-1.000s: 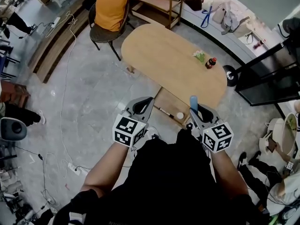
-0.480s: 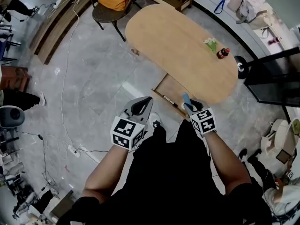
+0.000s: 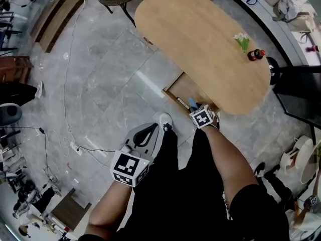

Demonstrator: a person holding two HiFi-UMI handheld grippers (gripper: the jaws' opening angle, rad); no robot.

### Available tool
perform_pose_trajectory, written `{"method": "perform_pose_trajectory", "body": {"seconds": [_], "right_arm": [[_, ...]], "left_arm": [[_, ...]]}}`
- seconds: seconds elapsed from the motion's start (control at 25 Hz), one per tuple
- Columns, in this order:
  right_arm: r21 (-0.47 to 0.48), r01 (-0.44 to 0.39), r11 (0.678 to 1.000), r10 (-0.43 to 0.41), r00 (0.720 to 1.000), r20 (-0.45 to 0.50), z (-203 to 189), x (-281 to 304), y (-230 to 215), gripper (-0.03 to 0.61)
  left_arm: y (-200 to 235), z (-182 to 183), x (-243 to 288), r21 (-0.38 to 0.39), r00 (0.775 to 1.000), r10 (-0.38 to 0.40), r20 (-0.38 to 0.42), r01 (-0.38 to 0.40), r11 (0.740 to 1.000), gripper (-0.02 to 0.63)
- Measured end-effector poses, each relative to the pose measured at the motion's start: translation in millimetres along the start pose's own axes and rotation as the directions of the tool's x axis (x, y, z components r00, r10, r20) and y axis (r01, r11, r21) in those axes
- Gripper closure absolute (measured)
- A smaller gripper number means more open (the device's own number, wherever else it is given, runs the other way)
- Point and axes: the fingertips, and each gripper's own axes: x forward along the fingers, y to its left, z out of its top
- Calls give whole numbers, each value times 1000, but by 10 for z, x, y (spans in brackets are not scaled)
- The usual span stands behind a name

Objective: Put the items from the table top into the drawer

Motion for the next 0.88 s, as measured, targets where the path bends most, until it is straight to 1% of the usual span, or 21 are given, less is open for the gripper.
{"method": "perform_pose_trajectory", "body": {"seconds": [0.08, 0.24, 0.36, 0.52, 0.72, 0.88], "right_arm": [[-29, 12, 1000, -13, 999, -33, -69, 277, -116, 466], [-142, 6, 990, -22, 993, -116, -205, 788, -268, 466], [-191, 0, 982, -27, 990, -137, -215, 1102, -352, 466], [-244, -9, 970, -30, 988, -154, -206, 1429, -412, 466], [-259, -16, 966, -29, 985, -168, -191, 1656, -413, 466], [-252, 12, 968, -54, 985, -161, -175, 1806, -506, 465]], "left_arm": [[33, -79, 31, -24, 1000, 22, -14, -23, 999, 612], [127, -337, 47, -76, 996, 69, -56, -73, 994, 612], [179, -576, 69, -93, 991, 89, -102, -98, 991, 612], [223, -781, 120, -118, 985, 109, -134, -125, 985, 612], [249, -867, 127, -137, 981, 111, -160, -134, 982, 612], [314, -913, 159, -133, 977, 127, -172, -151, 980, 612]]}}
